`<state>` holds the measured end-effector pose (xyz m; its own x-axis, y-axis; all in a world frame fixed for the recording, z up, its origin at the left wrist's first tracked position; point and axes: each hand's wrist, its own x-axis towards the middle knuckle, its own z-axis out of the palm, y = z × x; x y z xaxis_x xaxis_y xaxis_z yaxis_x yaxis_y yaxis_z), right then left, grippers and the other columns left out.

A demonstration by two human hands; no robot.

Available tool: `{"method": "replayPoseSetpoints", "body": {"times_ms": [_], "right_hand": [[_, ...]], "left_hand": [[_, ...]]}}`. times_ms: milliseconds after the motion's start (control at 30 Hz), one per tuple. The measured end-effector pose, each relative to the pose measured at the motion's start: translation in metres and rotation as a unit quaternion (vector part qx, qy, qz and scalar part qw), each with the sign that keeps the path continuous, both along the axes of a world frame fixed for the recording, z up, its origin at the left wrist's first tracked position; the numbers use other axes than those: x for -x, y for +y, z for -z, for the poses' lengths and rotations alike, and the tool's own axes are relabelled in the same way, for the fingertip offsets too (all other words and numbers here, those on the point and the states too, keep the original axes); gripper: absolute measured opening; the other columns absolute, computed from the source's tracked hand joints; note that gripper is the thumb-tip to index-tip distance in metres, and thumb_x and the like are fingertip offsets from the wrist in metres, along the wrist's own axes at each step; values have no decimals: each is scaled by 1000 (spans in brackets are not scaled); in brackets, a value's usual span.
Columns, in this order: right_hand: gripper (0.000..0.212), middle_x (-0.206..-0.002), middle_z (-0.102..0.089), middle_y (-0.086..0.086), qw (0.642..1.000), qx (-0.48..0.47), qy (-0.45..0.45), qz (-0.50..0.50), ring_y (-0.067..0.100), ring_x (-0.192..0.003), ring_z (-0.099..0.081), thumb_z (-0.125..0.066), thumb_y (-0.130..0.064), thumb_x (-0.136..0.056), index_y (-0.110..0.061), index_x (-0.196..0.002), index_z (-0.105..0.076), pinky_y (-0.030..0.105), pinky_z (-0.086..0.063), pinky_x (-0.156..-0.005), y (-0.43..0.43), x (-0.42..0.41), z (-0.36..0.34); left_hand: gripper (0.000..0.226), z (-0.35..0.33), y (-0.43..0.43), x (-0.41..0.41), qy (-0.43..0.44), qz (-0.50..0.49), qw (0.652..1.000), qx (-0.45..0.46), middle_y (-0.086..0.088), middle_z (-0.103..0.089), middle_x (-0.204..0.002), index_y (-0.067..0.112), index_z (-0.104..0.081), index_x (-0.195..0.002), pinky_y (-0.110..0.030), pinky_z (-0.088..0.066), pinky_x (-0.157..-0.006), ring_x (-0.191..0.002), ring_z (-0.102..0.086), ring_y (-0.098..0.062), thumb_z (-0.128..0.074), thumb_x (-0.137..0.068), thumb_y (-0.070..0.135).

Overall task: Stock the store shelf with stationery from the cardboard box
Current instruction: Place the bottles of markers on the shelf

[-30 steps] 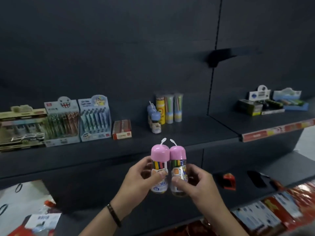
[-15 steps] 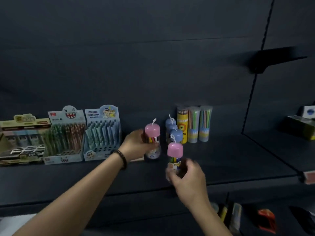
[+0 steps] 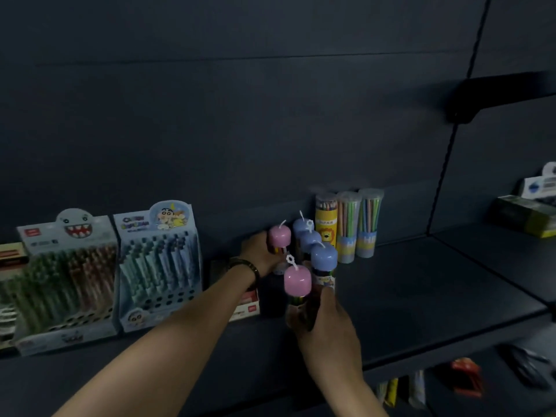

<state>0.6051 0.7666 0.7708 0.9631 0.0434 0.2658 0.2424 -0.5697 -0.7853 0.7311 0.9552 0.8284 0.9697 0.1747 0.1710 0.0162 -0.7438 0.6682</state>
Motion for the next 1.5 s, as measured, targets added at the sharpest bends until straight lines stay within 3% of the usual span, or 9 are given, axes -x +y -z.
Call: {"method": "replayPoseSetpoints", "body": {"times_ms": [333,467,533,600,767,933,1033,1200,1500], "right_hand": [[27,-101,-49,-18,997,56,-46,25,7,-92,-53,-62,-54,-98,-40,-100,-39,33,-52,-72,12,4,5],[24,-103,-54,-13,995,61,-71,33,14,-91,-58,-60,-53,-100,-35,-102,-44,38,-54,-73,18,1,5],[25,-107,-58,-7,994,65,-85,38,24,-90,-63,-62,-51,-99,-32,-103,-47,43,-54,-71,22,-4,5],[26,-114,-61,-3,994,59,-81,39,32,-92,-65,-66,-49,-97,-29,-104,-51,45,-53,-70,25,-11,4],[27,-112,-63,5,994,55,-94,12,36,-89,-65,-76,-36,-92,-20,-104,-58,45,-54,-68,26,-26,8],[29,-99,-59,-6,994,1,-103,30,9,-86,-57,-62,-52,-93,-26,-107,-62,22,-45,-72,9,-30,9],[30,-99,-54,-6,984,-86,-114,103,1,-87,-51,-78,-27,-91,-25,-101,-50,13,-38,-71,-8,-32,4],[47,-116,-50,-1,993,-79,-29,77,14,-101,-49,-77,-24,-91,-20,-128,-47,31,-42,-87,-21,-54,-3],[21,-101,-58,1,998,-2,-26,51,19,-89,-58,-74,-22,-89,-21,-100,-56,35,-49,-74,-24,-69,7]], "left_hand": [[62,7,-1,-2,-30,-43,998,43,-9,-66,-100,11,-43,-103,-34,-52,-74,-90,-66,-25,-91,-71,34],[38,-10,3,22,-50,-32,998,-3,-5,-68,-100,13,-50,-107,-36,-55,-80,-92,-68,-21,-79,-87,27],[15,-20,8,47,-50,6,999,-7,6,-72,-92,18,-63,-106,-22,-56,-81,-84,-68,-4,-69,-92,17],[25,-25,8,76,-3,83,996,22,11,-75,-90,27,-69,-109,-11,-50,-74,-82,-68,6,-68,-89,12],[55,-7,-6,91,21,142,987,74,17,-75,-106,39,-60,-123,-23,-56,-88,-98,-71,0,-84,-74,32],[37,3,-17,72,-55,75,996,16,14,-66,-96,28,-54,-112,0,-39,-65,-81,-61,5,-80,-85,26],[48,8,-19,57,-74,41,996,12,5,-70,-104,21,-54,-123,-5,-41,-68,-91,-68,-11,-83,-85,27],[61,11,-22,39,-69,2,998,-2,-3,-71,-110,17,-52,-129,-33,-57,-83,-95,-69,-20,-86,-82,33],[67,12,-24,30,-59,-10,998,-10,-6,-71,-109,19,-47,-136,-44,-60,-87,-96,-71,-27,-84,-82,34]]}}
